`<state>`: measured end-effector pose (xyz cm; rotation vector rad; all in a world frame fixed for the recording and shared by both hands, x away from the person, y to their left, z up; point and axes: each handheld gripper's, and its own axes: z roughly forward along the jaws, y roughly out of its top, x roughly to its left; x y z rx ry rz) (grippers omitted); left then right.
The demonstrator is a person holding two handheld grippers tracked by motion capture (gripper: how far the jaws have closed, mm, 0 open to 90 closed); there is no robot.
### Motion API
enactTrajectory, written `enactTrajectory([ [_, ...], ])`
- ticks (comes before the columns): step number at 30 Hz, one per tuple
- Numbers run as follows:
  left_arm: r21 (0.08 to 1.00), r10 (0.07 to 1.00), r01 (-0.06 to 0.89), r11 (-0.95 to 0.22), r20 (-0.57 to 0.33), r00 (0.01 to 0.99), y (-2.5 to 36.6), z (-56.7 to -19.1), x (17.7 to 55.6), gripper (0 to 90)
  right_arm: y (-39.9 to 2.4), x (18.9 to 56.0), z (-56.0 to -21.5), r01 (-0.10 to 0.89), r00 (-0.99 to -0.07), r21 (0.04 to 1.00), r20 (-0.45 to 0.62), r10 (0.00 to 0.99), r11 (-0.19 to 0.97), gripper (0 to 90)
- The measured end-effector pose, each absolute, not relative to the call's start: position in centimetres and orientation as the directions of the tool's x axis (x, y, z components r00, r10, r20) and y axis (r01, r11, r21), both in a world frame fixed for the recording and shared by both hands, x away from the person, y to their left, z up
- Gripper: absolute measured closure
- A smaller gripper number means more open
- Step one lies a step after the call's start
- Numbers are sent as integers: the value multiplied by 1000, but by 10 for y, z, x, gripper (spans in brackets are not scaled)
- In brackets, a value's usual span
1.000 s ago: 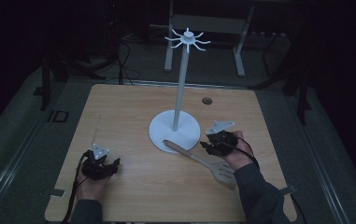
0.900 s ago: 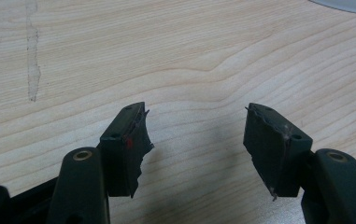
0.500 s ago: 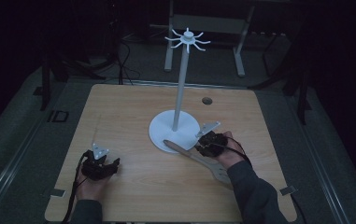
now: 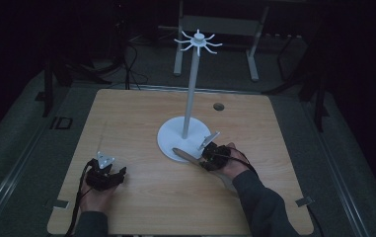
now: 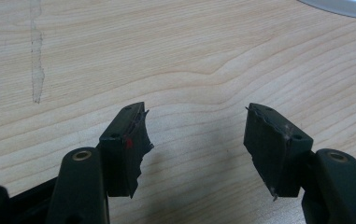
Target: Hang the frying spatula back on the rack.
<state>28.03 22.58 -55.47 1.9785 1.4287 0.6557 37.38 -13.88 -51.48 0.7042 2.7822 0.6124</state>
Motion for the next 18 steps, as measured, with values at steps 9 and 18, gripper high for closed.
enactTrajectory([
  [9,724,956,650,-230,42,291,227,-554,280,391,-128,380,-534,434,-869,398,-54,493,808,732],
  [18,722,955,652,-233,43,293,227,-554,280,390,-139,390,-533,513,-812,411,-52,582,753,750],
])
